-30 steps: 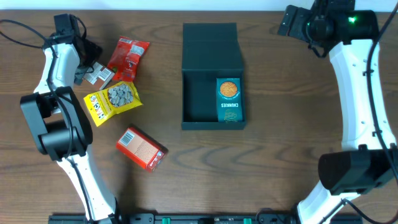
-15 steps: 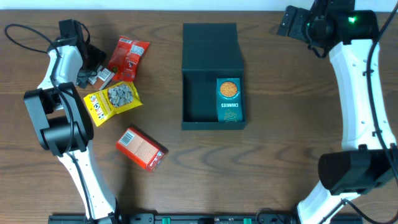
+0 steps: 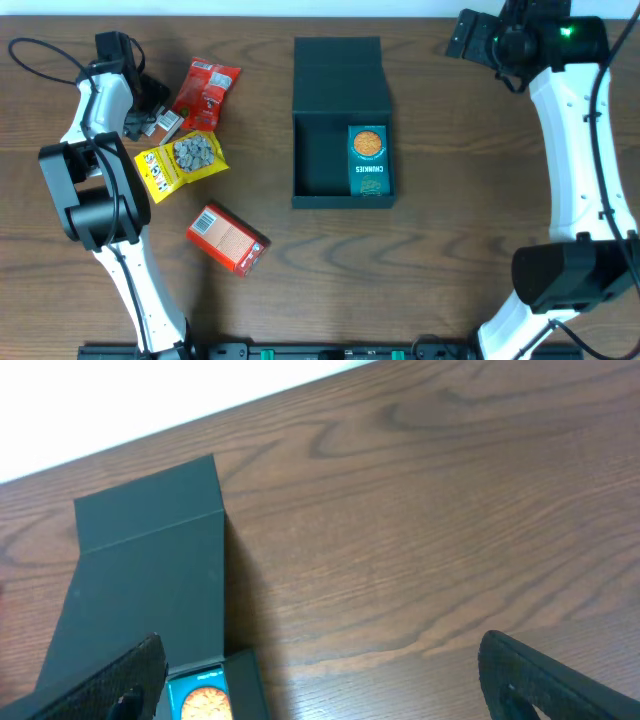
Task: Pack container
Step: 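Grasp the brown Pocky box with the left gripper, then place the Pocky box into the black box beside the teal box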
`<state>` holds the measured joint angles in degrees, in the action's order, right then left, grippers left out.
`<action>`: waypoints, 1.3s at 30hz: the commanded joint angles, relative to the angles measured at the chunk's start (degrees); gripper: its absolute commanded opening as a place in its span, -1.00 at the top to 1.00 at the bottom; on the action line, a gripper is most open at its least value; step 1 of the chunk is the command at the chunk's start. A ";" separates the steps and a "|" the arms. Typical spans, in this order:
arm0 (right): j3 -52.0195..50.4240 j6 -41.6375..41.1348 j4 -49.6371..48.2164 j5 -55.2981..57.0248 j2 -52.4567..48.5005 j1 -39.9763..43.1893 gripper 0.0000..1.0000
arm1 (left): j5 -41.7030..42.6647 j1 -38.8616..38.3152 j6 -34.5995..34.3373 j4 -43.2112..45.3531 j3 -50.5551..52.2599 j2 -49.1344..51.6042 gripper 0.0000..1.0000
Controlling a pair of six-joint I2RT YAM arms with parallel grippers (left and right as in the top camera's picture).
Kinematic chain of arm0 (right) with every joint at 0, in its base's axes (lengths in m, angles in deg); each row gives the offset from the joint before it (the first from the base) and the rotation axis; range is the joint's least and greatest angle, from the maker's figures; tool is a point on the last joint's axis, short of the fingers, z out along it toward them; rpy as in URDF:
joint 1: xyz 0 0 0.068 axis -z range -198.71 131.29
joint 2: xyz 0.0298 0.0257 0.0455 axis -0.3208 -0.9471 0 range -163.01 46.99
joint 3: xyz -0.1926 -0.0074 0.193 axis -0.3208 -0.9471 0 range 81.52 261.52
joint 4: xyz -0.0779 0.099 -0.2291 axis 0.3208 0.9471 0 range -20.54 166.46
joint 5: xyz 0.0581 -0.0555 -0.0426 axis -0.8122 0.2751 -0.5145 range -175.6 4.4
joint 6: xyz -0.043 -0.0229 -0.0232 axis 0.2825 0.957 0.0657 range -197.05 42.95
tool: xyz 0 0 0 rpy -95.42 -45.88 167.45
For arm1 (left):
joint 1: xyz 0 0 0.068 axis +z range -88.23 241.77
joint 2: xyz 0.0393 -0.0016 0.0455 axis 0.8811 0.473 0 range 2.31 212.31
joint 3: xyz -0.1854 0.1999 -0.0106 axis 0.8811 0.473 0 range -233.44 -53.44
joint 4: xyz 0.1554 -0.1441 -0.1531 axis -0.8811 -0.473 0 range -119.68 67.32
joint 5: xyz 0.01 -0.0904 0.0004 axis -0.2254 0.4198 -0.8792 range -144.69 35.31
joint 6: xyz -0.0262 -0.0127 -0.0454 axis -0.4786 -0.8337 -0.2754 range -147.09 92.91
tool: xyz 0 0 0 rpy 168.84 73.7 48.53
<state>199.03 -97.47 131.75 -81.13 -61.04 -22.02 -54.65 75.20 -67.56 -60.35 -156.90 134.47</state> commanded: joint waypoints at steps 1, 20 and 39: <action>-0.04 -0.76 0.15 -0.20 0.02 -0.52 -0.99 | 0.02 0.00 0.22 -0.44 0.17 0.92 -0.61; -0.04 -0.76 -1.20 -0.11 0.02 -0.22 -0.99 | -2.82 -5.03 13.33 -16.63 -22.95 0.81 -0.49; -0.02 -0.76 -2.05 -0.24 0.02 14.95 -0.98 | 2.58 -35.34 12.96 -36.54 -30.77 0.79 -0.50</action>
<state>199.03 -97.47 129.65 -81.16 -61.04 -8.01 -54.83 41.94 -54.08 -95.58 -185.75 134.77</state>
